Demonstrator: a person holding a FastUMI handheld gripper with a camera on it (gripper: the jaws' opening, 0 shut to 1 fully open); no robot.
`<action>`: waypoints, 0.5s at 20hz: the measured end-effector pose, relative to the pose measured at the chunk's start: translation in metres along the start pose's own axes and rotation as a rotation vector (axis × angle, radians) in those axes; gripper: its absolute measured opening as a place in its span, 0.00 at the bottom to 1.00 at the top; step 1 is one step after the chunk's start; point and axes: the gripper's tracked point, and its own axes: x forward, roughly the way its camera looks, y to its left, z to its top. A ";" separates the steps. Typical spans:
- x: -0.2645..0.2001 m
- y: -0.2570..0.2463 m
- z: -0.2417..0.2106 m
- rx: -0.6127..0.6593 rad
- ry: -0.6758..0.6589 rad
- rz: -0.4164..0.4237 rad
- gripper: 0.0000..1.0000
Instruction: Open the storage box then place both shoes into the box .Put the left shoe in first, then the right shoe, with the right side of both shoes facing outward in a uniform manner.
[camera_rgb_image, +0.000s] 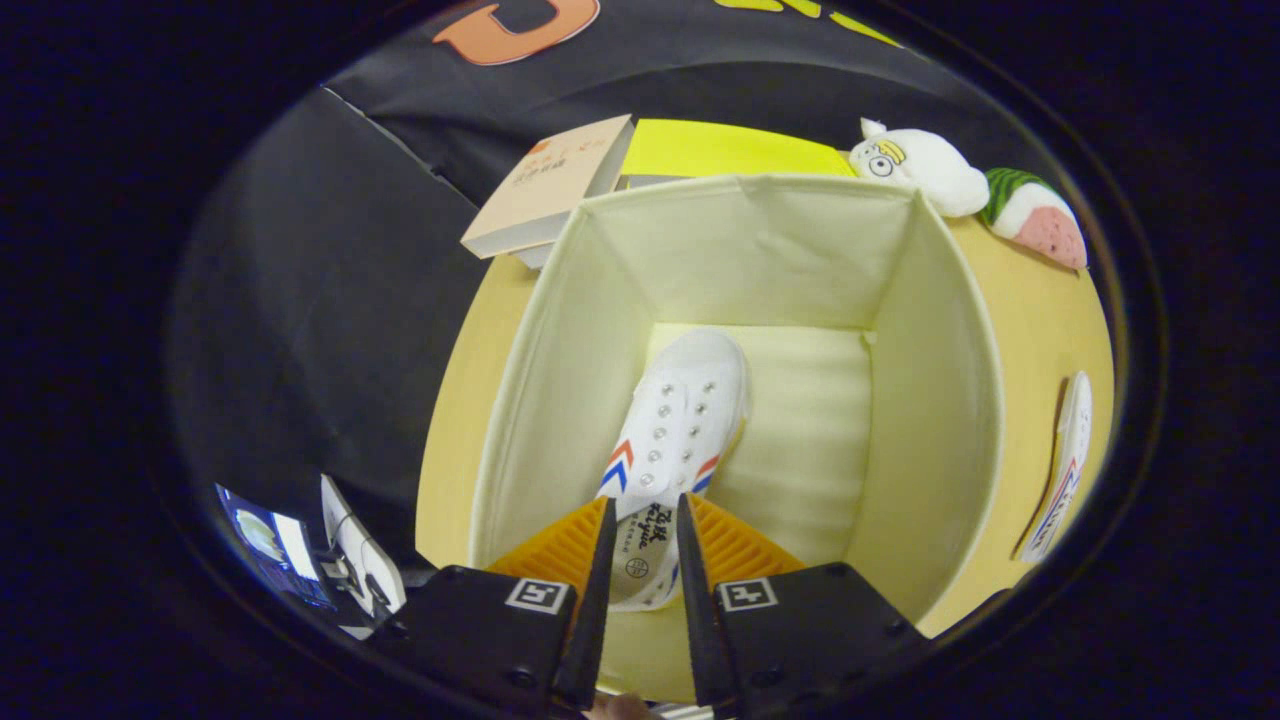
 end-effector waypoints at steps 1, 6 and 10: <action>-0.007 -0.004 -0.003 -0.004 0.002 -0.018 0.55; -0.046 -0.023 -0.013 -0.087 -0.017 -0.102 0.86; -0.091 -0.030 -0.027 -0.167 -0.007 -0.043 0.90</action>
